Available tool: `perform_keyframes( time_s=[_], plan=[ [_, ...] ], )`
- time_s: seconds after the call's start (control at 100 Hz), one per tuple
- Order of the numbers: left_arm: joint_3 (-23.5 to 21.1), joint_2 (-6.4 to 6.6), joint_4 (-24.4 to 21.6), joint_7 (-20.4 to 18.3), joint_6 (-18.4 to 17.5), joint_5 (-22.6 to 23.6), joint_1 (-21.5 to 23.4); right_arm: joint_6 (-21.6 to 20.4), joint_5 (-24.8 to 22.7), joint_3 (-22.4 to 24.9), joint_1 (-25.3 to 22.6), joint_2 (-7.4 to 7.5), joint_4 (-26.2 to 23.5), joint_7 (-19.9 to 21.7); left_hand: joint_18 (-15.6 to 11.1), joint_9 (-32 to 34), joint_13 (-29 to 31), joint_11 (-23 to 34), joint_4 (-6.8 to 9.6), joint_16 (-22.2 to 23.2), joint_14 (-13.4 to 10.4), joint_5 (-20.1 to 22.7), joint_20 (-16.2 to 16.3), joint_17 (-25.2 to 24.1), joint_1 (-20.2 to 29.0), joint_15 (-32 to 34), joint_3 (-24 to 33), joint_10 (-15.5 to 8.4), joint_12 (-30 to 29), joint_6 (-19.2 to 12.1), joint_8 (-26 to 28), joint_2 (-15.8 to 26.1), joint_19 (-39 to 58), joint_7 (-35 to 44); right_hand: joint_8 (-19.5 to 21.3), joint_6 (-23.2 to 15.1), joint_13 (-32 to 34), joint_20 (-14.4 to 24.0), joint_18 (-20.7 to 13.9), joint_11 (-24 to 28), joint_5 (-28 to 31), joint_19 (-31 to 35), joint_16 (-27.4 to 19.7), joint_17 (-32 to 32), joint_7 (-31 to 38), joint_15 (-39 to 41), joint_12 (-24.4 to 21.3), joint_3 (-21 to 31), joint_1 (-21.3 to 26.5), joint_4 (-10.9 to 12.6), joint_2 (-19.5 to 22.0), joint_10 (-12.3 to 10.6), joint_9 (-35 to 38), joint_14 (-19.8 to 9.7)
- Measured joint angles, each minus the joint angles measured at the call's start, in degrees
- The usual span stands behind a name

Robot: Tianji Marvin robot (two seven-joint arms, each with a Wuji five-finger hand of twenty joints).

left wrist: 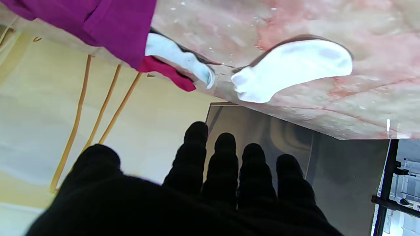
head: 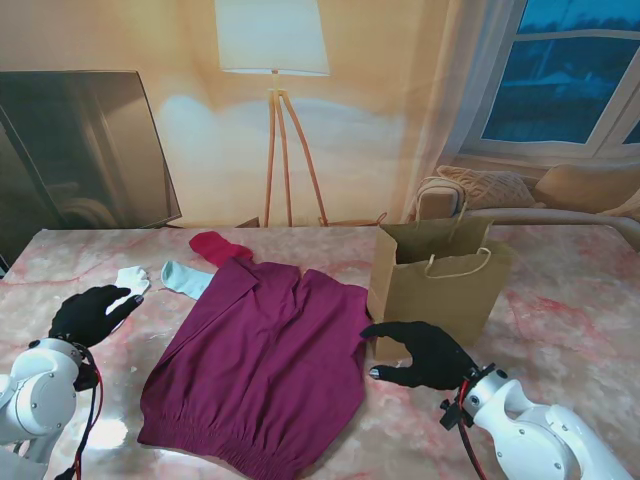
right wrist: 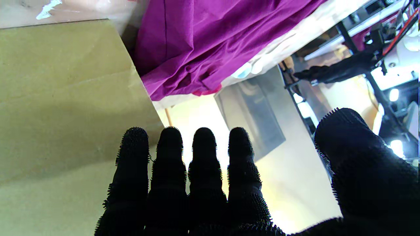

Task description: Fold the socks and the shorts into the kraft paper bag

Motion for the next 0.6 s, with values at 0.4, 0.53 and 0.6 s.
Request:
perform_keyframes(
  time_s=[0.4,0.53,0.6],
  plan=[
    [1.5,1.14,7.8,-3.8,1.3,-1.8,-4.8,0.5,0.5,-2.0,2.1,0.00,1.6,-0.1,-0.1,-2.9,-1.3,-0.9,0.00,-0.5,1.0,-1.9,0.0,0.0,-1.4,-0.1,-0.7,0.3,-0.8,3.0,-0.7,1.9,-2.1,-1.5,0.0,-0.5,0.0,0.0,0.0,0.6,0.0,0.5,0.0,0.0,0.0,0.0,0.0,0.0,0.0,0.0,0.8,0.0,0.0,0.0],
    [1.6,1.33,9.4,-5.5,1.3,-2.7,-5.5,1.0,0.8,-2.7,2.9,0.01,2.3,0.1,-0.2,-3.5,-1.2,-1.1,0.00,-0.6,1.2,-1.9,0.0,0.0,-2.1,-0.1,-0.7,0.3,-0.8,3.3,-0.8,1.9,-3.0,-1.5,0.0,-0.5,0.0,0.0,0.0,0.7,0.0,0.5,0.0,0.0,0.0,0.0,0.0,0.0,0.0,0.0,0.8,0.0,-0.1,0.0],
    [1.8,1.46,10.0,-5.7,1.2,-2.6,-5.7,1.1,1.0,-3.1,3.2,0.01,2.7,0.2,-0.2,-3.5,-1.2,-1.1,0.00,-0.6,1.2,-1.9,0.0,0.0,-2.9,-0.1,-0.7,0.6,-0.8,3.5,-0.9,2.0,-3.7,-1.5,0.0,-0.5,0.0,0.0,0.0,0.8,0.0,0.5,0.0,0.0,0.0,0.0,0.5,0.0,0.0,0.0,0.8,0.0,-0.2,0.0]
  ],
)
